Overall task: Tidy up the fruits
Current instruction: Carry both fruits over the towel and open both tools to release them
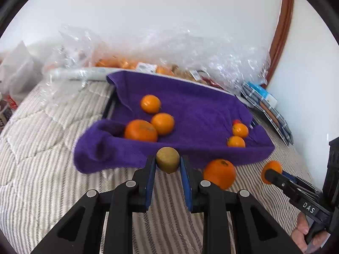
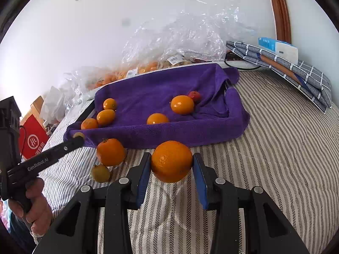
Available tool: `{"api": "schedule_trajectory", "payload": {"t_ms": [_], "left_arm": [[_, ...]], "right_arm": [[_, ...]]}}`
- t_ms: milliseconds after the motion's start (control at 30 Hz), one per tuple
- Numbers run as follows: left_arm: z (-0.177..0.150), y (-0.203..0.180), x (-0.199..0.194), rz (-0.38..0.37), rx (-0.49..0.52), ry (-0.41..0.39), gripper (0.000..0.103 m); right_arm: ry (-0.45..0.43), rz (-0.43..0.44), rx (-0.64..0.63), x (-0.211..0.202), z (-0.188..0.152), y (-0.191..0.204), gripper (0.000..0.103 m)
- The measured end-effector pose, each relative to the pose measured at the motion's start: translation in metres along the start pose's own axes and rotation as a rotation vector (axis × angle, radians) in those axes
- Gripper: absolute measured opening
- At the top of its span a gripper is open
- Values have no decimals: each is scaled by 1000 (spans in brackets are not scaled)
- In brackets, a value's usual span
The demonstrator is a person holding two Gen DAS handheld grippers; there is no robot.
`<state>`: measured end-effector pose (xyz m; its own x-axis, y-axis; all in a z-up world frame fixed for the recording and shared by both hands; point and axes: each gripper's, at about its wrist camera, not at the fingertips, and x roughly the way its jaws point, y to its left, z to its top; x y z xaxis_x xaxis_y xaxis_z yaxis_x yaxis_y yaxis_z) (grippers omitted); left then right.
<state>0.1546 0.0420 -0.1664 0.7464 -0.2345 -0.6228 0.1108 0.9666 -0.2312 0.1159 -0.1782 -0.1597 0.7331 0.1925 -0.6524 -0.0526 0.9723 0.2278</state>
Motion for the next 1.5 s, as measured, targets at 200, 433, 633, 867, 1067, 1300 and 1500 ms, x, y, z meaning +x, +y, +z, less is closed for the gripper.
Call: {"api": "schedule_trajectory", "payload": {"t_ms": [200, 433, 633, 867, 1067, 1300, 1500], "left_arm": [[11, 14, -7, 30, -38, -34, 23], [33, 21, -6, 60, -63, -54, 23], [67, 24, 19, 79, -45, -48, 23], [75, 34, 50, 55, -127, -43, 23], [69, 33, 63, 54, -92, -26, 23], [64, 20, 70, 28, -44, 4, 23], [63, 20, 72, 29, -48, 15, 23]], "right_arm": [[-4, -15, -1, -6, 9, -4, 39], [-62, -20, -9, -12, 39, -12, 39], [-81, -52, -34, 6, 68, -18, 39], [-63, -46, -35, 34, 75, -19, 39], [-27, -38, -53, 48, 70, -22, 39], [-7, -30, -42, 55, 65, -22, 40], [-41, -34, -52, 51, 67, -20, 49]]}}
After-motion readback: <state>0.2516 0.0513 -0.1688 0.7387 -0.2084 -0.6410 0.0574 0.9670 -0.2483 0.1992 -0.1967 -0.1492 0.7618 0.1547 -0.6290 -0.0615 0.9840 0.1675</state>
